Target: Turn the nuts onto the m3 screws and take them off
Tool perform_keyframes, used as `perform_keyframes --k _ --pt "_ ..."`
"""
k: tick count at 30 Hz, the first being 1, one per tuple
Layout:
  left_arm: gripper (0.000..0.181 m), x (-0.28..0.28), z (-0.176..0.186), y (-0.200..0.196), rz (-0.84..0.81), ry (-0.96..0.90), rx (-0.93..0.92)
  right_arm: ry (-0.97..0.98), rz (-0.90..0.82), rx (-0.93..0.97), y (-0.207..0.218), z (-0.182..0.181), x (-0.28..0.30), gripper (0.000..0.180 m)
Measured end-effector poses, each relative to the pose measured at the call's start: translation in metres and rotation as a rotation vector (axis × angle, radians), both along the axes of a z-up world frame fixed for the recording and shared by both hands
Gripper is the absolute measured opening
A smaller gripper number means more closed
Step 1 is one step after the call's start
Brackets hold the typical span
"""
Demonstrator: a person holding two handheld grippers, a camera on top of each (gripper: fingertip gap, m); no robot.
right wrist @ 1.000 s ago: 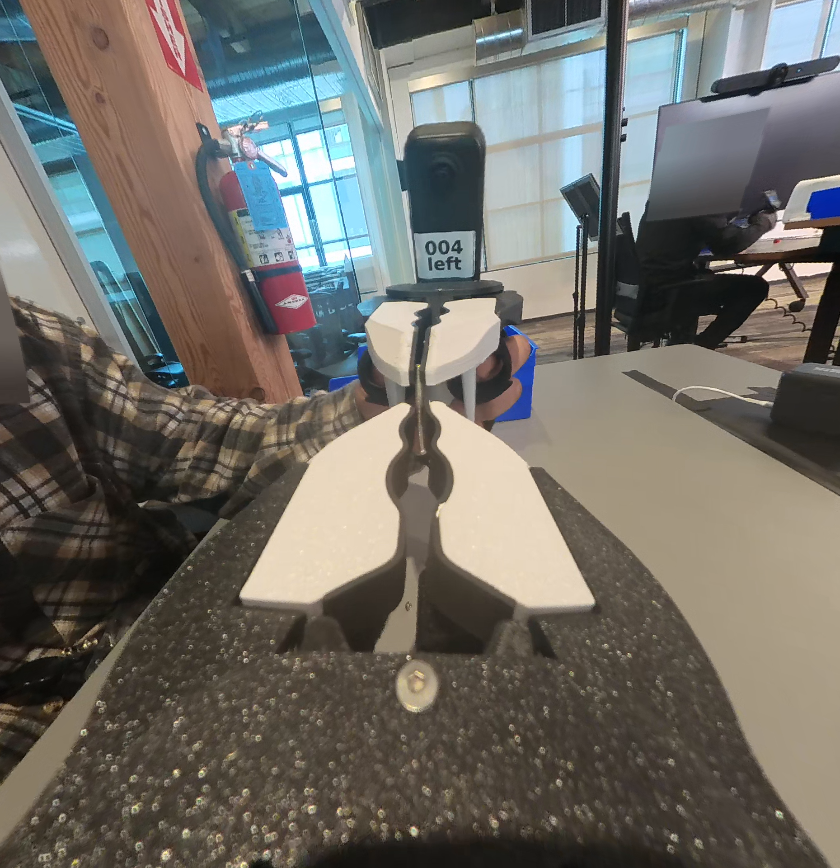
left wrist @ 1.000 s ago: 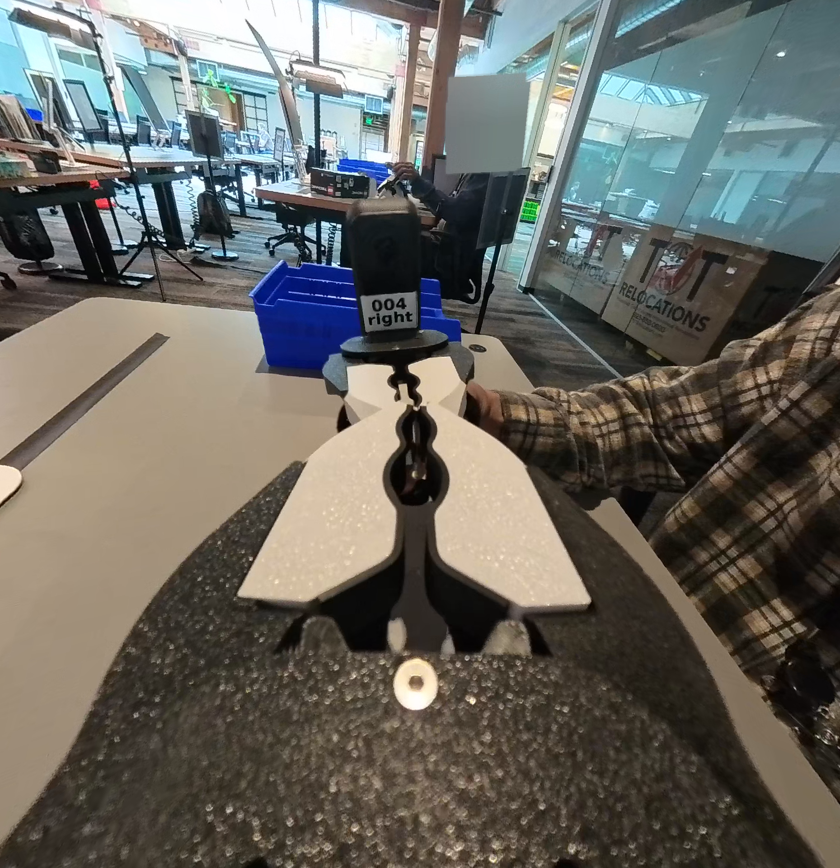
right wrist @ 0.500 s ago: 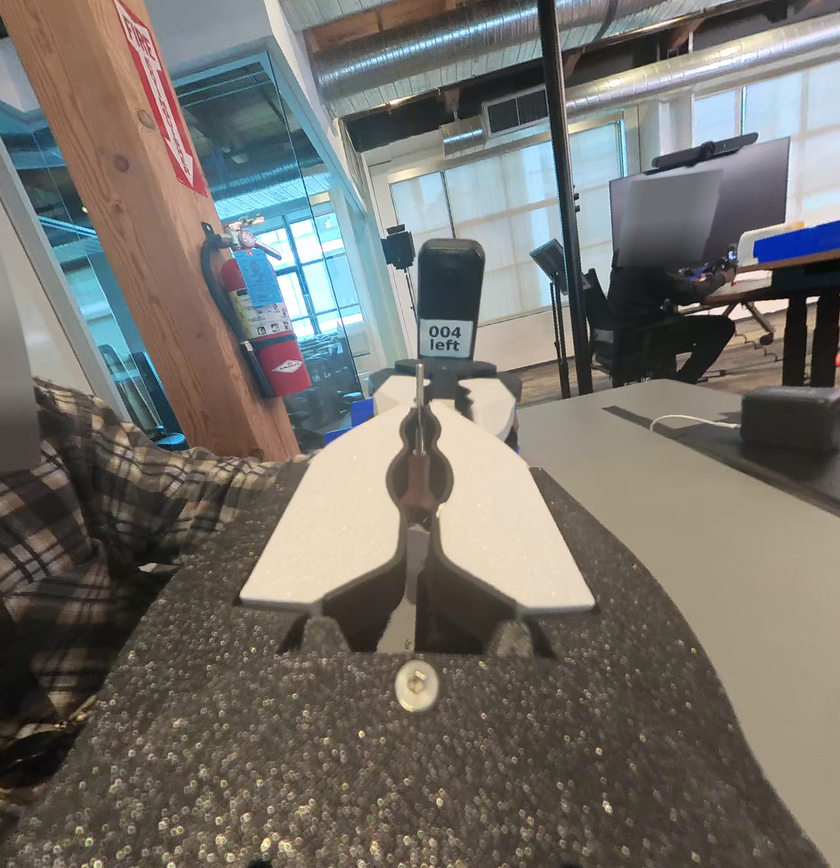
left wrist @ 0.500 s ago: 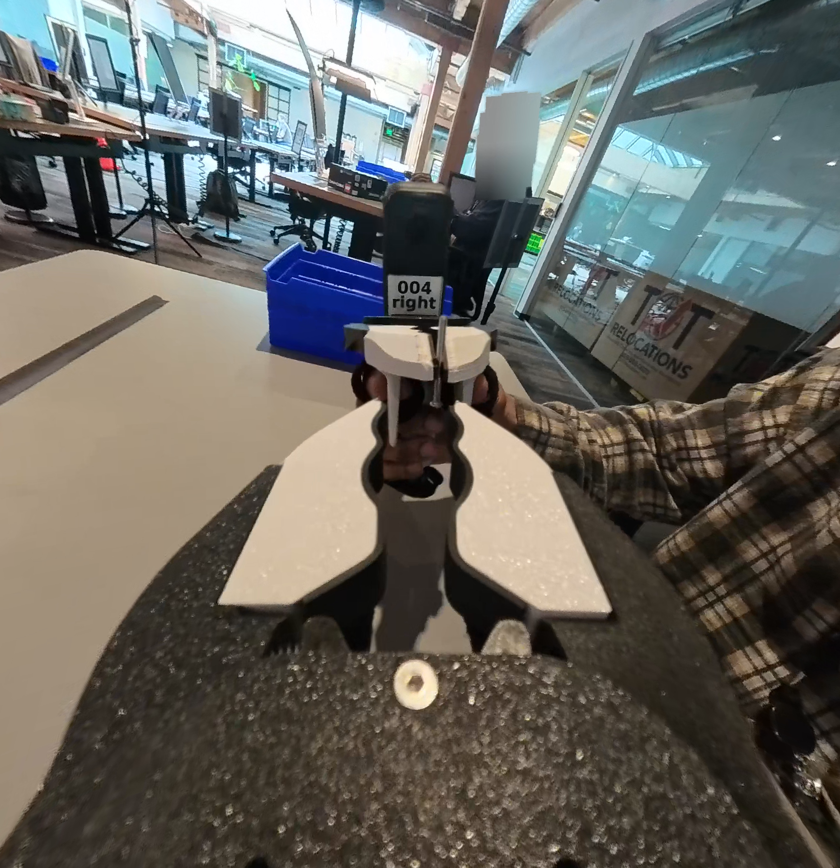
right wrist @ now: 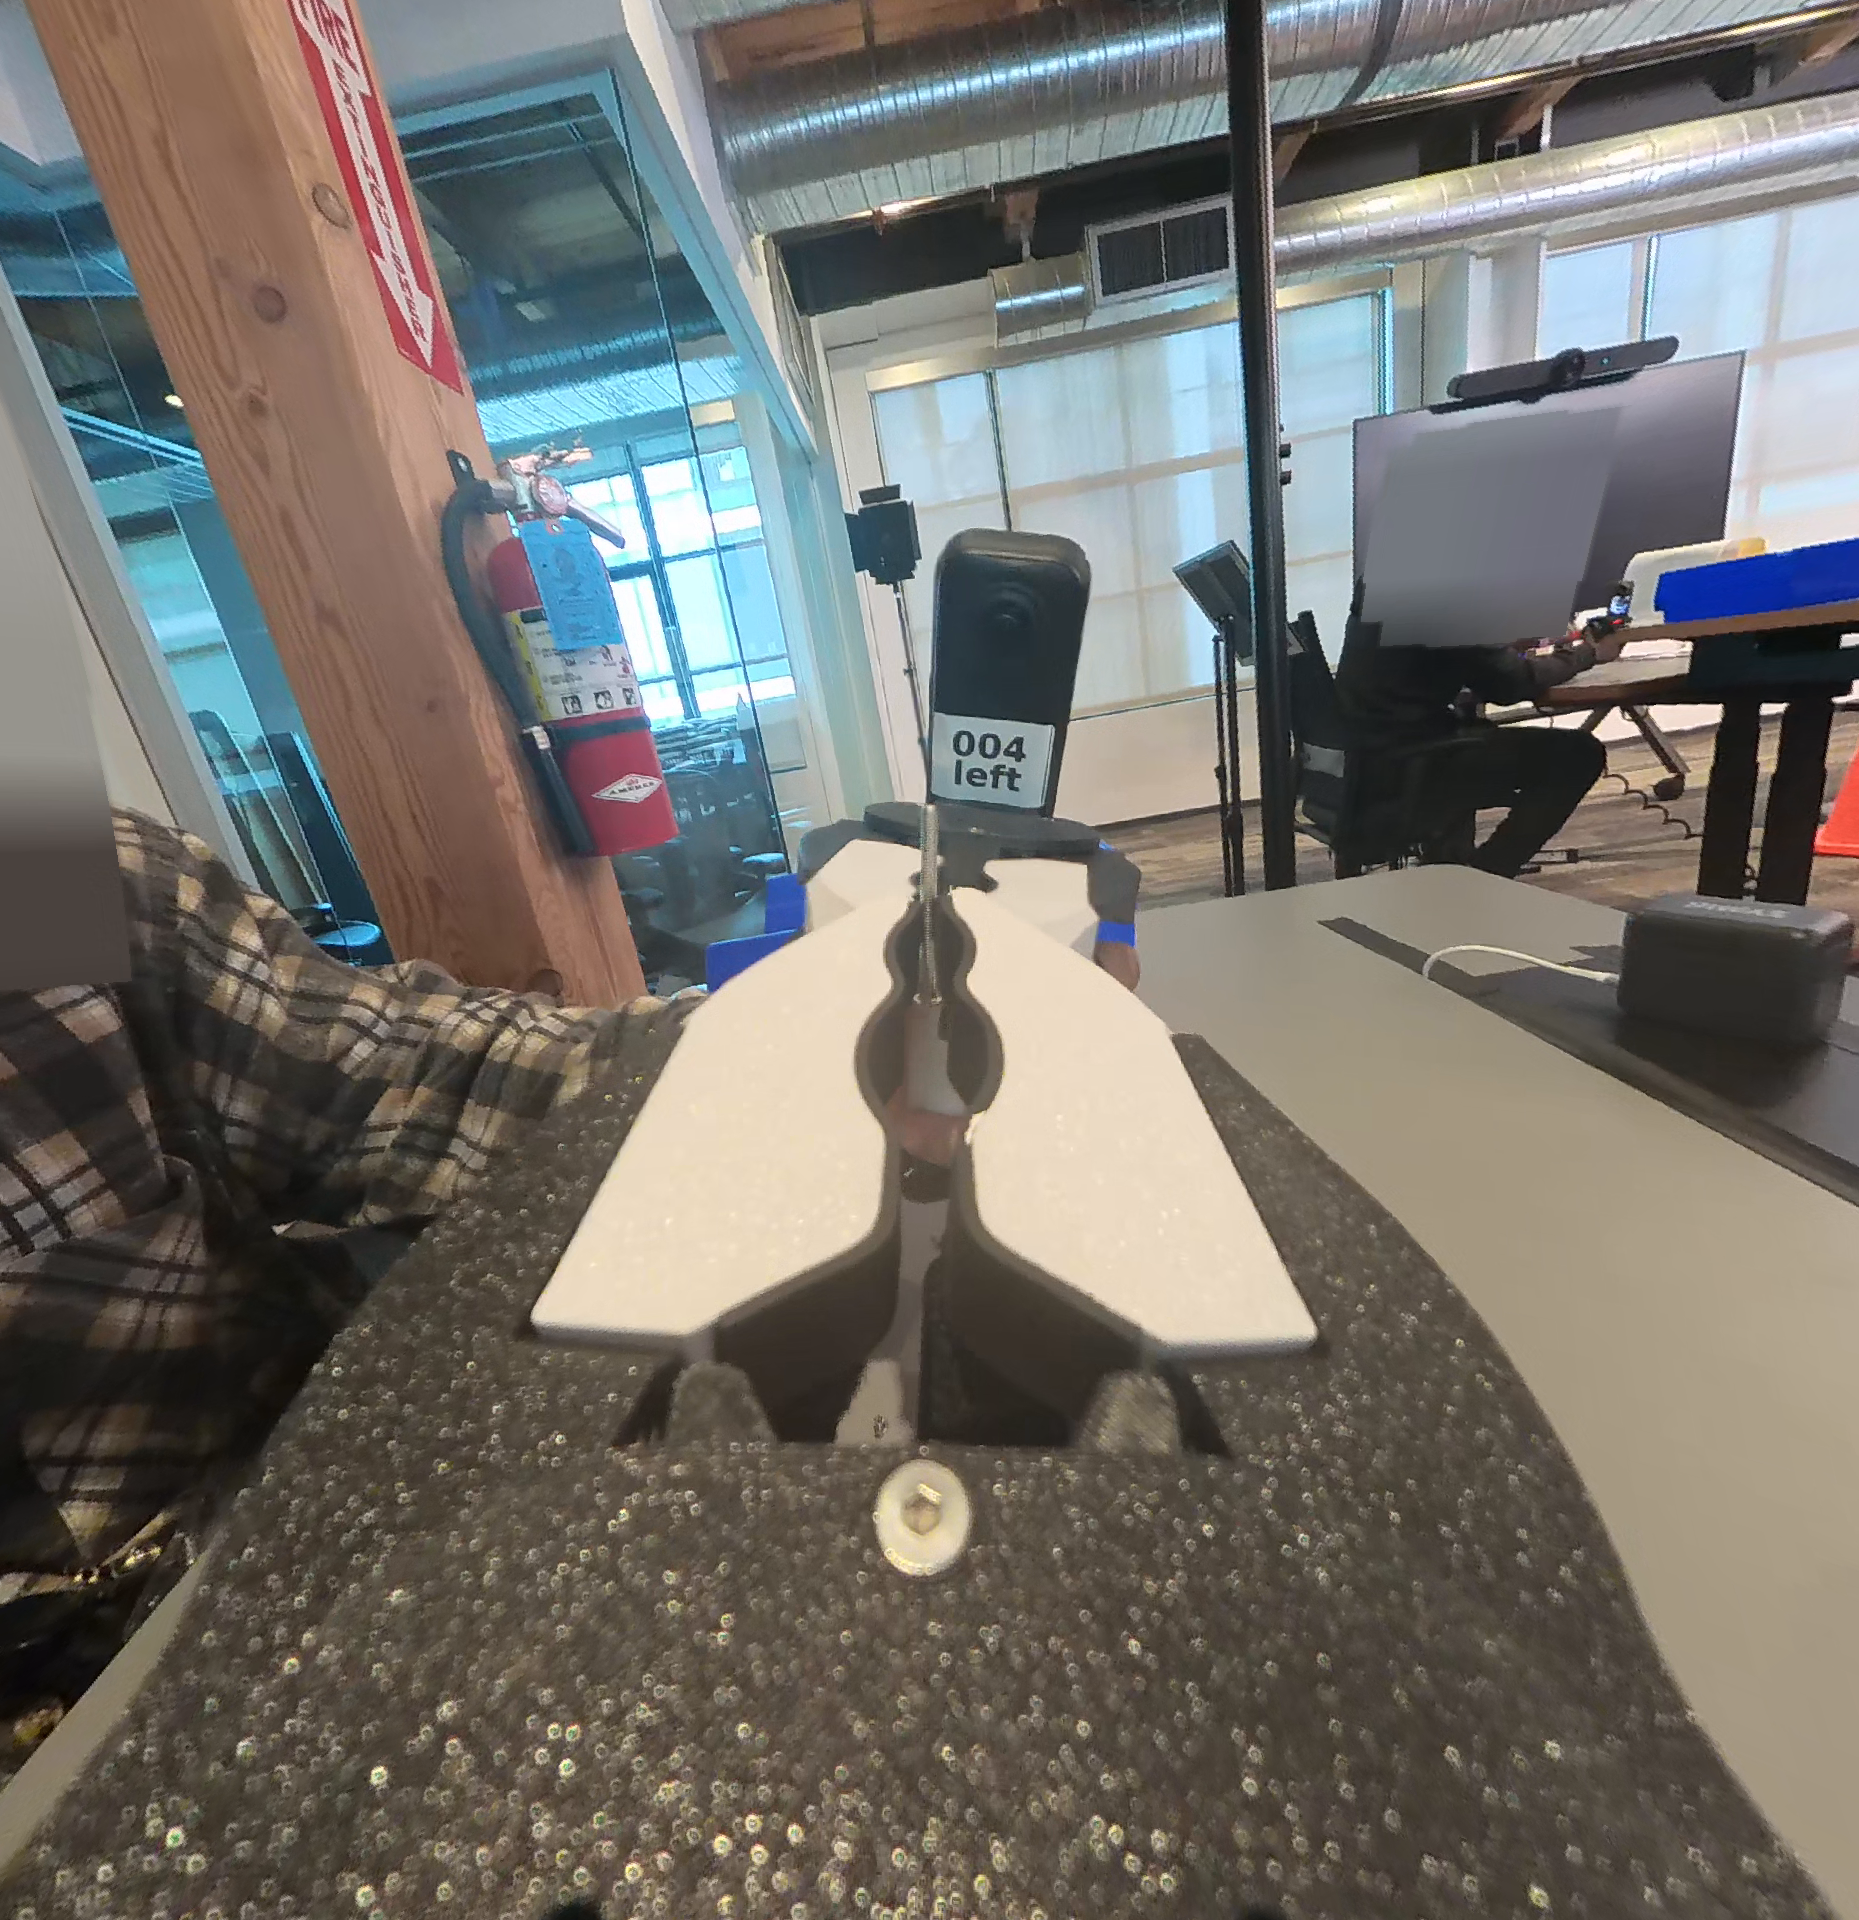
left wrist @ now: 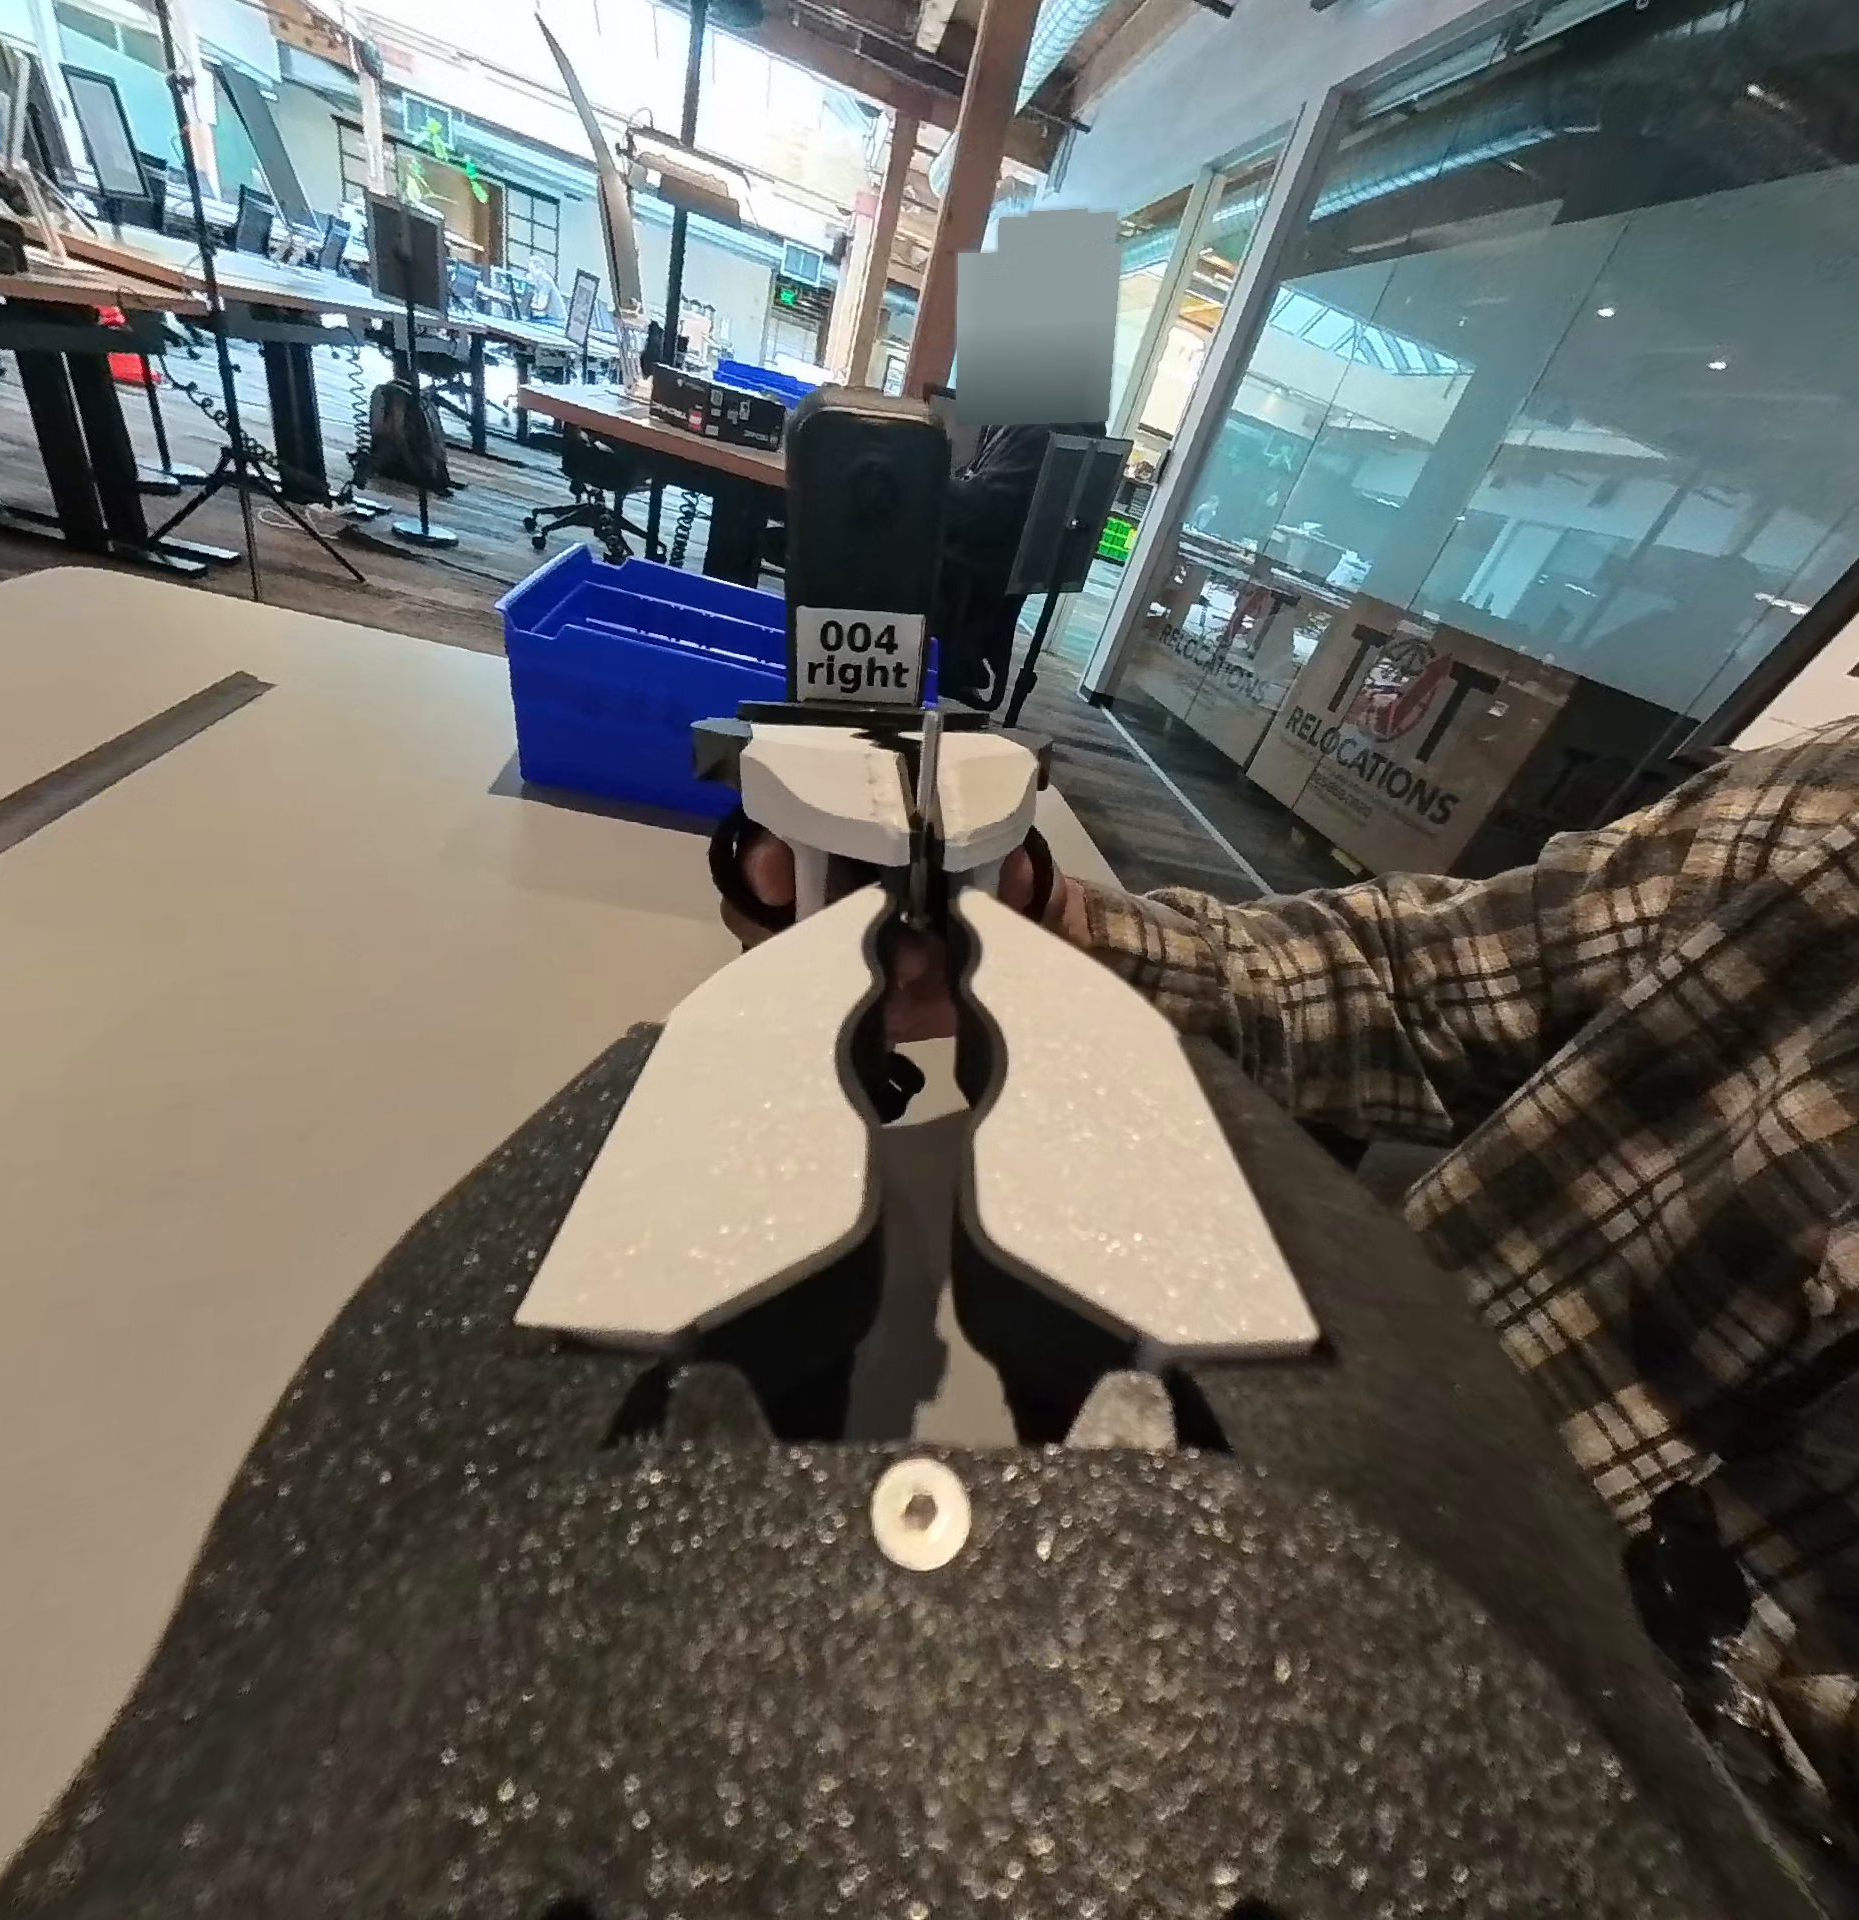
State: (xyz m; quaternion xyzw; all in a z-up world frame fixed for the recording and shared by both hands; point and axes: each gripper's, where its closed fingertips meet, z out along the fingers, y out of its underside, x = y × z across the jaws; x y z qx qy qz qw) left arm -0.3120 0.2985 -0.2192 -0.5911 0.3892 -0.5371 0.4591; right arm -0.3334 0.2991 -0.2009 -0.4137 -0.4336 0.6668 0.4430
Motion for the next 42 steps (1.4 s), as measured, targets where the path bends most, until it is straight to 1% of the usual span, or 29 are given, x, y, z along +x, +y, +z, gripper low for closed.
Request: perform_keyframes --k 1,10,12,13,20,23,29,32,40,42 --pt "0.005 0.0 0.0 0.0 0.004 0.004 0.004 -0.001 0.002 0.001 0.0 0.0 0.0 0.002" --pt "0.004 -0.002 0.001 -0.003 0.013 0.02 0.062 -0.006 0.021 0.013 -0.004 0.001 -0.001 0.002" --pt "0.004 -0.003 0.001 -0.002 0.014 0.016 0.058 -0.009 0.006 0.019 -0.003 0.003 0.0 0.01" --pt "0.004 -0.003 0.001 -0.002 0.011 0.013 0.054 -0.006 0.001 0.03 -0.003 0.004 0.001 0.011" --pt "0.004 0.001 -0.006 -0.003 0.003 0.04 0.05 -0.025 -0.022 0.075 -0.004 0.005 0.002 0.01" --pt "0.004 0.003 -0.009 -0.003 0.001 0.054 0.053 -0.032 -0.034 0.096 -0.004 0.006 0.002 0.002" --pt "0.005 0.004 -0.009 -0.003 0.008 0.057 0.079 -0.053 -0.034 0.103 -0.004 0.005 0.003 0.002" --pt "0.014 0.005 -0.007 -0.001 0.03 0.043 0.106 -0.063 -0.03 0.095 -0.004 0.004 0.004 0.002" --pt "0.009 0.006 -0.006 -0.001 0.032 0.044 0.112 -0.066 -0.014 0.085 -0.006 0.002 0.002 0.002" --pt "0.005 0.007 -0.007 -0.002 0.023 0.051 0.114 -0.07 -0.014 0.085 -0.006 0.002 0.001 0.002"
